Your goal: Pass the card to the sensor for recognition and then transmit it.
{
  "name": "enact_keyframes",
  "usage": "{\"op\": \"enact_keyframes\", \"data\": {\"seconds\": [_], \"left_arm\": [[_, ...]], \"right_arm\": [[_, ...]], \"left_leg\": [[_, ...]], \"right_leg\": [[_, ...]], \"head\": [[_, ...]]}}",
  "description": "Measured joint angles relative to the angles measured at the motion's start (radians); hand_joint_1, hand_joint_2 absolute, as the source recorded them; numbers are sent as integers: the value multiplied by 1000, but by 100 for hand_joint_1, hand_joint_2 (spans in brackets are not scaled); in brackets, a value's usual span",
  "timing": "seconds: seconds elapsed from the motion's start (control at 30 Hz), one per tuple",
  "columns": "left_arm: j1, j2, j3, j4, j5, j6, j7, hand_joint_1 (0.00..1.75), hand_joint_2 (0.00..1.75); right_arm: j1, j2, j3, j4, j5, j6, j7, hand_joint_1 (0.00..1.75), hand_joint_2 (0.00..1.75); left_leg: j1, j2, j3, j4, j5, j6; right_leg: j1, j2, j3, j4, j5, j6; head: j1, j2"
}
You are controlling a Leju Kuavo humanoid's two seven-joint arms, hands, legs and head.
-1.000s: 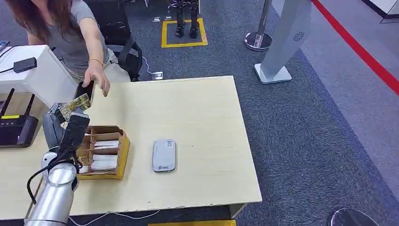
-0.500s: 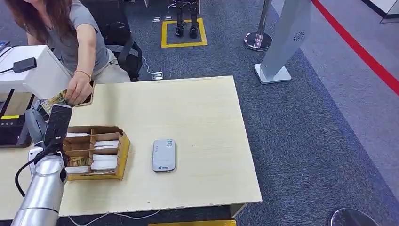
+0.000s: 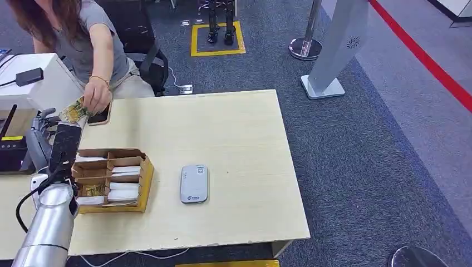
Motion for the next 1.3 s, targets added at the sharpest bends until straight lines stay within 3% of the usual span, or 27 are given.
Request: {"op": "enact_keyframes", "data": {"seconds": [0.6, 0.77, 1.07, 1.2, 1.3], "left_arm": [[78, 7, 42, -79, 19, 9, -36, 0, 175], [109, 8, 45, -119, -18, 56, -51, 0, 175], [178, 8, 72, -201, -29, 69, -56, 0, 175], [201, 8, 77, -222, -83, 107, -60, 0, 175], [271, 8, 84, -292, -196, 171, -59, 0, 175]], "right_arm": [[6, 0, 0, 0, -11, -5, -3, 0, 175], [10, 0, 0, 0, -16, -10, -5, 0, 175], [22, 0, 0, 0, -27, -19, -10, 0, 175], [26, 0, 0, 0, -32, -23, -10, 0, 175], [39, 0, -2, 0, -44, -36, -13, 0, 175]], "left_leg": [[0, 0, 0, 0, 0, 0], [0, 0, 0, 0, 0, 0], [0, -1, 0, 0, 0, 0], [0, 0, 0, 0, 0, 0], [0, 1, 1, 0, 0, 0]], "right_leg": [[0, 0, 0, 0, 0, 0], [0, 0, 0, 0, 0, 0], [0, 0, 0, 0, 0, 0], [0, 0, 1, 0, 0, 0], [0, 1, 0, 0, 0, 0]], "head": [[0, 0], [0, 0], [0, 0], [0, 0], [0, 0]]}}
